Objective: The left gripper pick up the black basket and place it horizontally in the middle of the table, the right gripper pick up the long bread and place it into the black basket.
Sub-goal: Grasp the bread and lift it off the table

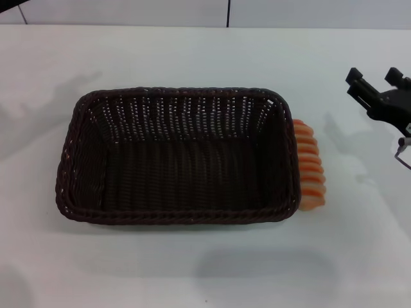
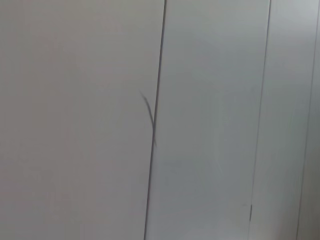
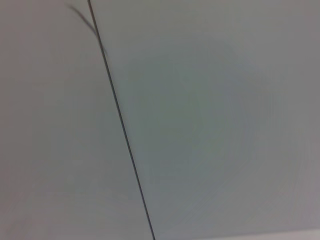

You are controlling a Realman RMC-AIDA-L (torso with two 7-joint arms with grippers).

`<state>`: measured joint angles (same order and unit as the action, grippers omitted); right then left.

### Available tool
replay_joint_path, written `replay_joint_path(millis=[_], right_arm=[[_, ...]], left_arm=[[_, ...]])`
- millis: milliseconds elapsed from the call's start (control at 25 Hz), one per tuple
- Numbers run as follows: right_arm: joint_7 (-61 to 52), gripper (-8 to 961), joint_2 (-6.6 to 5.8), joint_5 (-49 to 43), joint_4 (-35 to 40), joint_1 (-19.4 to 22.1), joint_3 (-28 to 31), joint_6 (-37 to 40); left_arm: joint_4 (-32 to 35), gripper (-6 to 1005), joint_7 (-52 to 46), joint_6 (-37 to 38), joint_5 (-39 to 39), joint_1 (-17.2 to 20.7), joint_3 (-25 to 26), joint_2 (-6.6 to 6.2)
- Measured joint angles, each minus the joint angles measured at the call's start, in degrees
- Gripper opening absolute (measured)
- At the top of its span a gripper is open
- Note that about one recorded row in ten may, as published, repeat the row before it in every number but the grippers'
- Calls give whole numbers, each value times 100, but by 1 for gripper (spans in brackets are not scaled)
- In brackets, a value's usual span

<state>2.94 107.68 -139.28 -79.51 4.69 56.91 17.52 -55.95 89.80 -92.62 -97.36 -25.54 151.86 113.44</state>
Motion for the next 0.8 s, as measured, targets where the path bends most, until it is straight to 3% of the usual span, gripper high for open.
replay_joint_path(millis=[200, 320, 600, 680, 720, 800], right_arm=[[1, 773, 43, -9, -528, 11, 465, -1346], [5, 774, 129, -11, -692, -58, 734, -2000], [110, 773, 431, -16, -855, -434, 1335, -3509], [278, 773, 626, -16, -887, -578, 1608, -4085], [278, 774, 626, -16, -887, -578, 1608, -4085], [431, 774, 767, -16, -903, -618, 1812, -4422]], left_arm=[[5, 606, 15, 59, -4, 1, -12, -18], [5, 606, 21, 66, 7, 2, -1, -30], [7, 605, 107, 83, 20, 0, 1, -50], [12, 605, 145, 90, 23, -2, 1, -51], [12, 605, 145, 90, 23, -2, 1, -51], [16, 604, 168, 95, 25, -3, 1, -51]])
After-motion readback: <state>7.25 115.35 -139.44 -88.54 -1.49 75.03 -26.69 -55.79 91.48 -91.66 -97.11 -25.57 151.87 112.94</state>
